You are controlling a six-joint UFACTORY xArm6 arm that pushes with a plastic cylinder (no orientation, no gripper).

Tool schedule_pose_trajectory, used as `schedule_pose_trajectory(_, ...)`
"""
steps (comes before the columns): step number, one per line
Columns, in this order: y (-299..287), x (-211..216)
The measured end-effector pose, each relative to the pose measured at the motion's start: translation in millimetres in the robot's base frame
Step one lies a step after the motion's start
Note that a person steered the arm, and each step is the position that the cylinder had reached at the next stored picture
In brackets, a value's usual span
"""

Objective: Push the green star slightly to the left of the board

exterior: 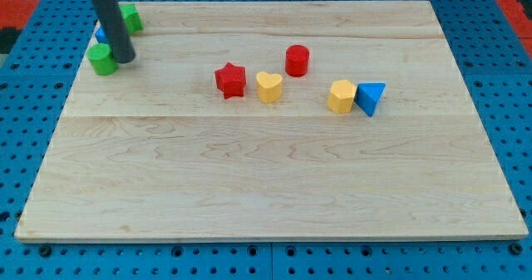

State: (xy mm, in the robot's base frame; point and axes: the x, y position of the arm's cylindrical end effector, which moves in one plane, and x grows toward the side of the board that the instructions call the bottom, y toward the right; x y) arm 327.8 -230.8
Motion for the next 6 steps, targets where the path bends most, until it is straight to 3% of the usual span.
schedule_pose_trajectory(1,40,-2)
schedule_pose_trajectory(2,63,-29)
schedule_pose_trajectory(4,59,-83)
schedule_pose_trajectory(6,2,-109)
